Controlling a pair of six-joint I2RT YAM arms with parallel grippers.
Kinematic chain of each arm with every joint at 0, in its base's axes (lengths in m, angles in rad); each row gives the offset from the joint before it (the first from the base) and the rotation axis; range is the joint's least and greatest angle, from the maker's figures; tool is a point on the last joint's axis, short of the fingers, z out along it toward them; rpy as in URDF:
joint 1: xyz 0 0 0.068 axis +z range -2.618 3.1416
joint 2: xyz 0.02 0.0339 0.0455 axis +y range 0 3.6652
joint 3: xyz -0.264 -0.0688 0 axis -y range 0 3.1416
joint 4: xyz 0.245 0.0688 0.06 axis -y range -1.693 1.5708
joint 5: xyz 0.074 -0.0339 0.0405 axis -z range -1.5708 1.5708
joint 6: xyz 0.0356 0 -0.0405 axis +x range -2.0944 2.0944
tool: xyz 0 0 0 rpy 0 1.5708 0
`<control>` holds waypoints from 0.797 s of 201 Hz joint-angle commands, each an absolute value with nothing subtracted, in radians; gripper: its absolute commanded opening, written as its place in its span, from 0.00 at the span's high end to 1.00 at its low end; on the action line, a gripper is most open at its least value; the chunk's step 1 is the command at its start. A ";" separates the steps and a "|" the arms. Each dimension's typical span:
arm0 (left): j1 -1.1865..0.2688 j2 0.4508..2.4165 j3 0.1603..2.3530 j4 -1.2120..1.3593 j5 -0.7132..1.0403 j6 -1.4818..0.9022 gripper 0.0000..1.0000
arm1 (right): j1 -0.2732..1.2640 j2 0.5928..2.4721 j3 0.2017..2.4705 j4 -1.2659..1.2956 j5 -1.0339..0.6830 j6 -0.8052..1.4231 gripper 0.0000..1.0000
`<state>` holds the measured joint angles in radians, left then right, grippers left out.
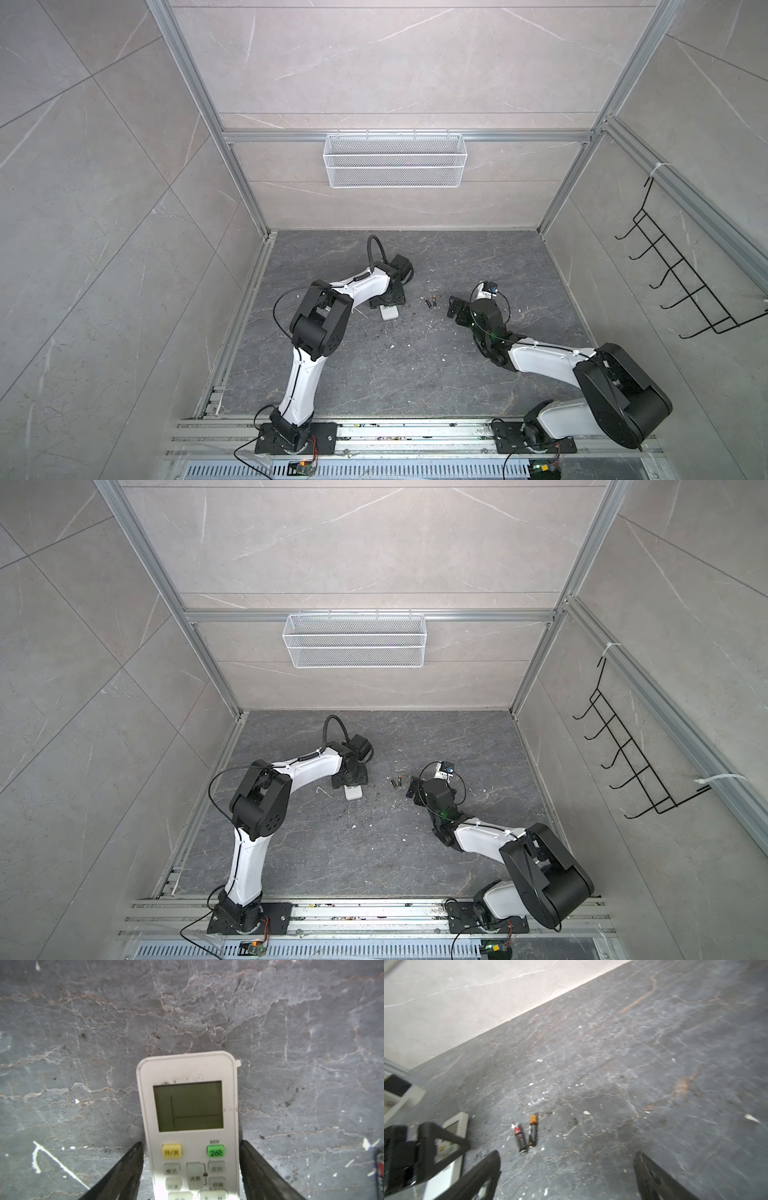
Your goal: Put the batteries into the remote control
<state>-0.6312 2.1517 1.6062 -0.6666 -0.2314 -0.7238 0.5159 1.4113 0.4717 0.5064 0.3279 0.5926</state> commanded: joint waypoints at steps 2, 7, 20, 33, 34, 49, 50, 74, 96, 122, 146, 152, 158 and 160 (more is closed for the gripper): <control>-0.613 2.161 1.632 -0.631 -0.208 -0.747 0.18 | 0.521 1.399 0.500 0.487 0.272 0.543 0.01; -0.611 2.161 1.631 -0.626 -0.199 -0.751 0.16 | 0.520 1.392 0.508 0.465 0.258 0.537 0.01; -0.599 2.160 1.630 -0.616 -0.187 -0.762 0.12 | 0.521 1.371 0.537 0.380 0.264 0.564 0.01; -0.587 2.161 1.627 -0.607 -0.181 -0.777 0.11 | 0.520 1.356 0.557 0.309 0.271 0.579 0.01; -0.586 2.161 1.627 -0.607 -0.180 -0.777 0.11 | 0.520 1.354 0.559 0.304 0.271 0.580 0.01; -0.578 2.170 1.627 -0.603 -0.171 -0.791 0.12 | 0.521 1.351 0.566 0.278 0.264 0.563 0.01; -0.577 2.171 1.627 -0.602 -0.169 -0.791 0.12 | 0.522 1.351 0.567 0.279 0.263 0.561 0.01; -0.574 2.185 1.638 -0.607 -0.171 -0.792 0.17 | 0.522 1.355 0.574 0.283 0.216 0.528 0.01; -0.575 2.191 1.637 -0.604 -0.169 -0.796 0.26 | 0.521 1.362 0.575 0.305 0.155 0.524 0.01; -0.574 2.193 1.637 -0.603 -0.161 -0.798 0.39 | 0.521 1.380 0.584 0.319 0.092 0.526 0.01; -0.574 2.169 1.620 -0.601 -0.152 -0.798 0.51 | 0.522 1.412 0.607 0.323 0.004 0.516 0.01; -0.574 2.157 1.614 -0.592 -0.144 -0.799 0.54 | 0.522 1.424 0.615 0.325 -0.022 0.513 0.01; -0.574 2.143 1.601 -0.577 -0.135 -0.798 0.57 | 0.521 1.436 0.622 0.327 -0.045 0.515 0.01; -0.575 2.137 1.597 -0.571 -0.130 -0.797 0.57 | 0.521 1.440 0.623 0.329 -0.053 0.515 0.01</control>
